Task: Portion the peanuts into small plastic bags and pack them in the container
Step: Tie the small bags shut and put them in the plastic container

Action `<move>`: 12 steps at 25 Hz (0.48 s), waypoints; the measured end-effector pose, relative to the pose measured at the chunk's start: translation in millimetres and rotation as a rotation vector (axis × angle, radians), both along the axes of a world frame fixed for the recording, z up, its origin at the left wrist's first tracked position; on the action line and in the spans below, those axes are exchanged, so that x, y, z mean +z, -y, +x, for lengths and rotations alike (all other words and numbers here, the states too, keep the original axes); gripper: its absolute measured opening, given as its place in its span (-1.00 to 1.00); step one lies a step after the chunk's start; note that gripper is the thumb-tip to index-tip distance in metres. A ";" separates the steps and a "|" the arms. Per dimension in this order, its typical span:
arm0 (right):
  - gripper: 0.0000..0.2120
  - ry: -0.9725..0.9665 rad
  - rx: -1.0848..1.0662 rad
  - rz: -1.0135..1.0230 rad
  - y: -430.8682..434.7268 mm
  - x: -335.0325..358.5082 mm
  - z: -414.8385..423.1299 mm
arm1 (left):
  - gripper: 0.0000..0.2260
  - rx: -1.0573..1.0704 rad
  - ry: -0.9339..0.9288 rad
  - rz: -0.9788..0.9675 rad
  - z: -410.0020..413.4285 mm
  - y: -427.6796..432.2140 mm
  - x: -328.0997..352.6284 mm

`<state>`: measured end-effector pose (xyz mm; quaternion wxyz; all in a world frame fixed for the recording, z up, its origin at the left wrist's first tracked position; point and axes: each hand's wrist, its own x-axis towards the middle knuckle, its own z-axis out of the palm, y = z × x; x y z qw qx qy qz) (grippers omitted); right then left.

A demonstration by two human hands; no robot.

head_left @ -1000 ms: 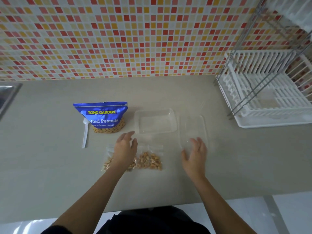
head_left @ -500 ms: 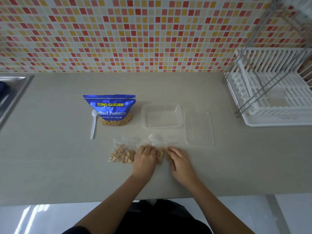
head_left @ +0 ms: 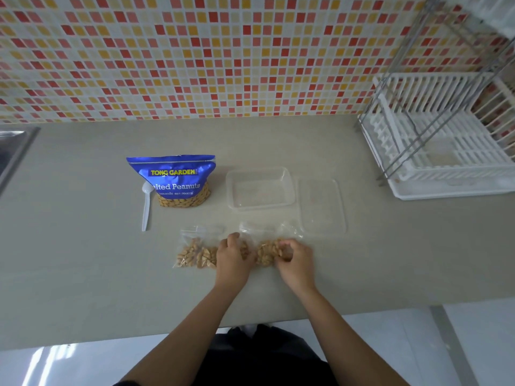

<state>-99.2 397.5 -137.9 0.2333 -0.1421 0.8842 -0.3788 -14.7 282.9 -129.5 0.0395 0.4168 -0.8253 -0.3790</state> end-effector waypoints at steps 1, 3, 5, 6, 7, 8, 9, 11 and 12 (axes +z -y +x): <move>-0.68 0.027 -0.026 -0.017 0.5 -0.2 -1.8 | -0.49 0.051 0.007 0.055 -0.3 0.2 -1.9; -0.75 0.072 -0.080 -0.068 1.1 4.0 -4.1 | -0.46 0.068 0.062 0.052 -1.5 0.5 -5.4; -0.90 0.057 -0.122 -0.110 2.1 6.7 -3.3 | -0.45 0.065 0.109 0.056 -4.5 0.9 -6.2; -0.92 0.065 -0.137 -0.115 2.3 7.3 -1.7 | -0.44 0.070 0.105 0.093 -5.8 1.0 -5.7; -0.92 0.090 -0.153 -0.118 2.4 7.3 0.2 | -0.42 0.087 0.079 0.154 -7.8 1.3 -5.1; -0.90 0.129 -0.173 -0.127 2.4 7.4 2.0 | -0.39 0.129 0.042 0.239 -9.3 2.1 -4.2; -0.85 0.168 -0.195 -0.139 1.7 7.5 3.1 | -0.37 0.193 0.012 0.325 -11.2 3.3 -3.6; -0.72 0.211 -0.231 -0.155 -0.7 7.5 5.3 | -0.43 0.261 0.020 0.417 -12.9 4.6 -2.6; -0.66 0.222 -0.245 -0.165 -2.0 8.4 6.4 | -0.55 0.225 0.046 0.408 -12.5 4.4 -2.1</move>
